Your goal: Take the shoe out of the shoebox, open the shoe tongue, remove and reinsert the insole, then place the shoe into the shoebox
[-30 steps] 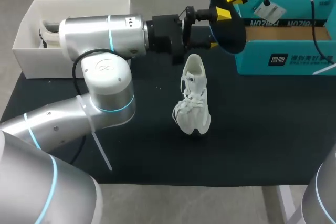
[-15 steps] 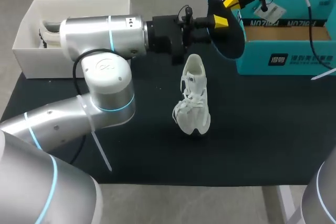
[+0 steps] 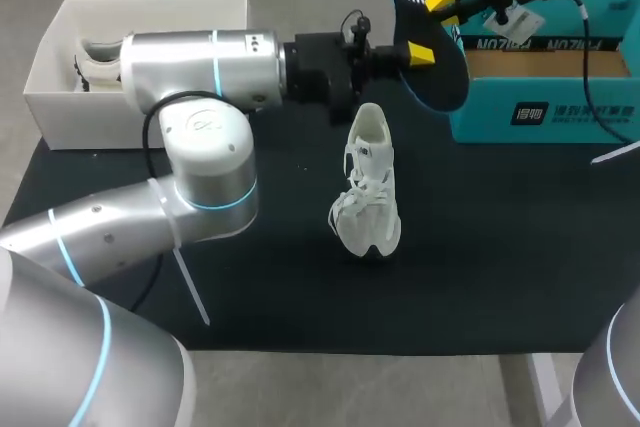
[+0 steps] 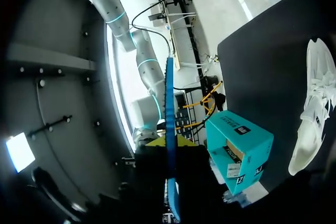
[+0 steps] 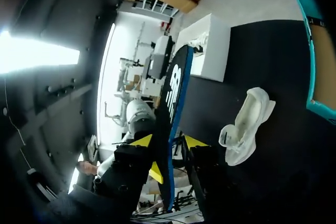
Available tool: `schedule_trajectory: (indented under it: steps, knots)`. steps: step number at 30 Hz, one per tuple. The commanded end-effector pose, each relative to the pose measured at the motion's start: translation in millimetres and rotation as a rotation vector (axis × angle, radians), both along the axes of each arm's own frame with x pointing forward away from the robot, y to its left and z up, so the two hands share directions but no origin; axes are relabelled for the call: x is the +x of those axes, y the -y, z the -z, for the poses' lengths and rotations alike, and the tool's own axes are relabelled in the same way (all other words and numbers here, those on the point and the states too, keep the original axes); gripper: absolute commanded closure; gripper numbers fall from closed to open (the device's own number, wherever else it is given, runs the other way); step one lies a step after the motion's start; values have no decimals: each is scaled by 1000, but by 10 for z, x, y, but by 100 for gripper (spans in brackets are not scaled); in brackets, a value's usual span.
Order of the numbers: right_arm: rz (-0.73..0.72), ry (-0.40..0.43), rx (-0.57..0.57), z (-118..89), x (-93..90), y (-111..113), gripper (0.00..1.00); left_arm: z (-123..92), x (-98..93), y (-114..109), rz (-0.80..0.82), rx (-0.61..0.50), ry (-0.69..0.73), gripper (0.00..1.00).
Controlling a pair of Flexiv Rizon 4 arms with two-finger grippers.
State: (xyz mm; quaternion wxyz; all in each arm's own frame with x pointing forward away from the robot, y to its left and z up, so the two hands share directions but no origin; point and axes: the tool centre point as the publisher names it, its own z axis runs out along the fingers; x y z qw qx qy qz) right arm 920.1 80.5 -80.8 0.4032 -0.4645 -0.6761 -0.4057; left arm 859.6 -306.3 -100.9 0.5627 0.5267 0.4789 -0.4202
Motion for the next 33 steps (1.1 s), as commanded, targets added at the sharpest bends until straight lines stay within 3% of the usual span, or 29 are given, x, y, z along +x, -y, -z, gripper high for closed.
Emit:
schedule_trajectory:
  steps: [1,12,25,33]
  knots:
    - [32,45,27,-87,-66,127,0,-49,16,-86,1,0,-3,100]
    - [46,187,65,-138,-308,275,0,-162,42,-227,46,16,-48,100]
    - [28,540,84,-559,-570,127,0,-445,33,-449,82,24,-93,100]
    - [22,598,76,-601,-658,138,0,-541,-25,-538,91,39,-94,100]
